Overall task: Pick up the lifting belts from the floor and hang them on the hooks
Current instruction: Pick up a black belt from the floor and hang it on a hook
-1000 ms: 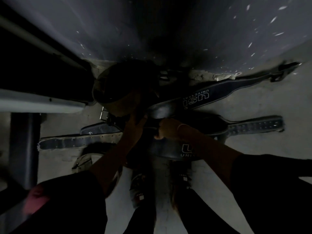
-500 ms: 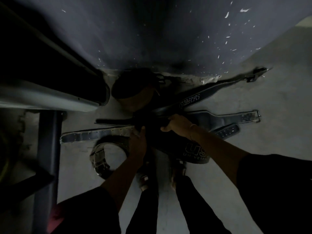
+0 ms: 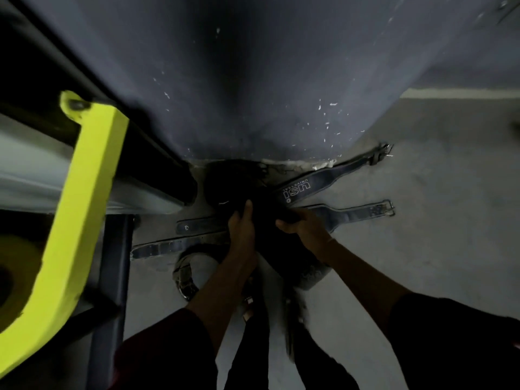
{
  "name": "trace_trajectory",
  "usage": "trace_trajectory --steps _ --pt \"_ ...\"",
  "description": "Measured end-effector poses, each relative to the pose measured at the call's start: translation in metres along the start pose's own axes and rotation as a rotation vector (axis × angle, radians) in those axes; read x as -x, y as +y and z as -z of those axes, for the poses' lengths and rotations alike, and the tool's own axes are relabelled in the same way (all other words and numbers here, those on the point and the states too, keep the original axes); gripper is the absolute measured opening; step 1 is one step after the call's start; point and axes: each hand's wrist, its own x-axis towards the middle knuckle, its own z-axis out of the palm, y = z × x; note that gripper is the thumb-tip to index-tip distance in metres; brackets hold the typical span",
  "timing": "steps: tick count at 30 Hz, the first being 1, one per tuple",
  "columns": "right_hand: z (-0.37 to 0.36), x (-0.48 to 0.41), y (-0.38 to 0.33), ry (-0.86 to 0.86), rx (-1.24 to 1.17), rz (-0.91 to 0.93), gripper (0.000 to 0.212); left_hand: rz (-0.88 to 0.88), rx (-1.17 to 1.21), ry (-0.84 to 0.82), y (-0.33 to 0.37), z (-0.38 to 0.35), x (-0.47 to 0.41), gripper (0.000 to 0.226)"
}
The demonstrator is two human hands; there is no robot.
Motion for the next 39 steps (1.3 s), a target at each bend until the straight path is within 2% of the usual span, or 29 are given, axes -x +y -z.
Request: trace_trajectory --steps 5,9,12,19,29,33,37,39 --pt "0.008 0.060 -0.067 0.094 -0.173 0.178 0.027 -0.149 0.037 -0.138 0.063 -0.015 0.075 0.034" --pt "0.021 0.119 -0.116 0.105 -0.319 0.269 0.024 -0.321 -0.012 -0.221 0.106 -0.023 0.146 0.035" --pt "0.028 0.172 -0.153 0.101 -0.365 0.360 0.022 -0.435 -0.060 -0.347 0.134 -0.018 0.206 0.036" --pt "0.044 0.285 -0.266 0.066 -0.420 0.601 0.023 -0.770 -0.021 -0.433 0.237 -0.022 0.341 0.026" --pt "0.061 0.403 -0.406 0.045 -0.378 1.006 0.028 -1.017 0.099 -0.526 0.380 -0.045 0.475 0.017" --pt "0.054 0.411 -0.407 0.083 -0.326 1.053 0.029 -1.138 0.122 -0.566 0.425 -0.044 0.514 0.010" --pt "0.039 0.370 -0.338 0.070 -0.246 0.922 0.024 -1.231 0.176 -0.571 0.469 -0.040 0.549 0.007" --pt "0.032 0.364 -0.316 0.042 -0.185 0.877 0.023 -1.272 0.188 -0.568 0.482 -0.036 0.561 0.015"
